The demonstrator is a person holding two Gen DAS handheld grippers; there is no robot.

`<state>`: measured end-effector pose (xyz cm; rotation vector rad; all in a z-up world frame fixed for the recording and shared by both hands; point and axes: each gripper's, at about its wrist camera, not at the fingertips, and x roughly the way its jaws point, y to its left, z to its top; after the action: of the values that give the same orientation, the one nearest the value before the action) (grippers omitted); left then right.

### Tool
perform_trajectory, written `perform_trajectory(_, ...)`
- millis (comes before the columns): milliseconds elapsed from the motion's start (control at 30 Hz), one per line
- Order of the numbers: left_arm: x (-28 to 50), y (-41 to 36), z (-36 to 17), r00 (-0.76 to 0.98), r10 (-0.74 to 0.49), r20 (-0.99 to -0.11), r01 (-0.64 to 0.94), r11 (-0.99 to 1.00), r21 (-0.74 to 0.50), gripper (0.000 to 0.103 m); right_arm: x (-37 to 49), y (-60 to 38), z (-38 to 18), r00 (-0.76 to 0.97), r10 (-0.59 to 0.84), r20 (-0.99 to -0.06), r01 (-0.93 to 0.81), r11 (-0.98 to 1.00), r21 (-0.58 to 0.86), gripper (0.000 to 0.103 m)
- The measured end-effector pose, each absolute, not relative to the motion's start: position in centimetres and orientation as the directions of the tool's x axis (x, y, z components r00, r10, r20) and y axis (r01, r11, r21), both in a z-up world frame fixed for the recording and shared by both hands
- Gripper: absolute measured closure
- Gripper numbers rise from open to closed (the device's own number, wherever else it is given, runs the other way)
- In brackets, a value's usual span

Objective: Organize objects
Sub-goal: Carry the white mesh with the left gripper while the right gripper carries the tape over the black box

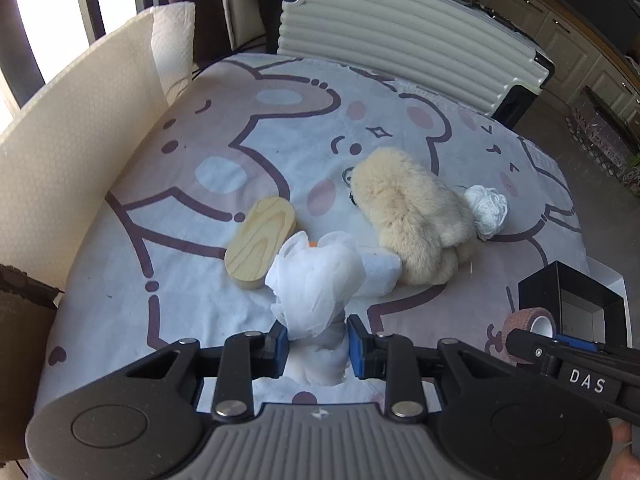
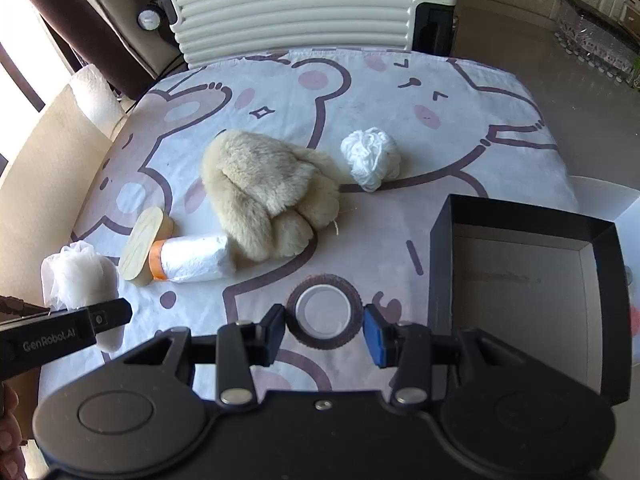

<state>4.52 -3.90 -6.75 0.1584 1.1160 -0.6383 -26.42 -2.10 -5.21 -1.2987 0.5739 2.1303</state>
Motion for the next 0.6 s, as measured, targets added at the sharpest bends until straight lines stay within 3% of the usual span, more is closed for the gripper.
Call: perform_trajectory(600,2.0,-3.6,-2.4,0.386,-0.461,-0.799,0.651,0.750,-0.118,0.072,-23.5,-3.3,-1.2,-0.401,0.383,-0.832,-0.704,-0.710,0.012,0.060)
